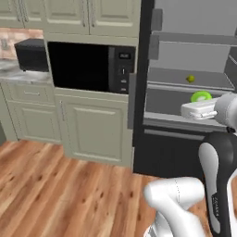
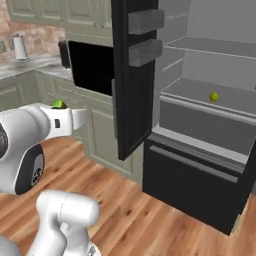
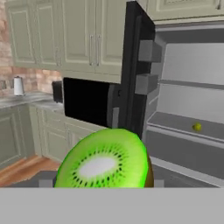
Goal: Retrieve the kiwi and pear from the fridge and place them into the bowl on the dining table.
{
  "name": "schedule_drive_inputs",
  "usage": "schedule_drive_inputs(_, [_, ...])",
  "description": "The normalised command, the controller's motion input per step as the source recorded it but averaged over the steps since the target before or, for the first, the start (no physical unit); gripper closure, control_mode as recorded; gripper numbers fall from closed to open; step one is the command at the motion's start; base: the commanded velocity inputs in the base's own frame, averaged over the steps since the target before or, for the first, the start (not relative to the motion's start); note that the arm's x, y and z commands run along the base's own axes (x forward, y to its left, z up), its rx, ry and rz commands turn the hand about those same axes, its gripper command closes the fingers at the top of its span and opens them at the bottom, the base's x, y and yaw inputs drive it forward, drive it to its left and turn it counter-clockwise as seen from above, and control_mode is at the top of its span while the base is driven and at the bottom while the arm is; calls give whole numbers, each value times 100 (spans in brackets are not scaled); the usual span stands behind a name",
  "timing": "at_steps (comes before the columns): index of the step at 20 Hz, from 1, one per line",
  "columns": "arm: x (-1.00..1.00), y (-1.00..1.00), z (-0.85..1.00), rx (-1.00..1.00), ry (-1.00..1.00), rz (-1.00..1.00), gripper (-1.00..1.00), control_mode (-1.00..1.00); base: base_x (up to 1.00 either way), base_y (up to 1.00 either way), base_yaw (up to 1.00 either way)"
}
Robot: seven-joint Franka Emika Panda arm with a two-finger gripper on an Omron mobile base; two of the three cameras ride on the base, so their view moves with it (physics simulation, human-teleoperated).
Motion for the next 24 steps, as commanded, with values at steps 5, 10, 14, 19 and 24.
schedule_drive_inputs(5, [0,0,0,0,0,0,100,100,-72,-5,39])
schedule_drive_inputs(10, [0,0,0,0,0,0,100,100,-90,-5,38])
schedule_drive_inputs(14, [0,0,0,0,0,0,100,100,-100,-4,35])
schedule_drive_inputs(19, [0,0,0,0,0,0,100,100,-97,-6,36])
schedule_drive_inputs(24, [0,0,0,0,0,0,100,100,-88,-9,40])
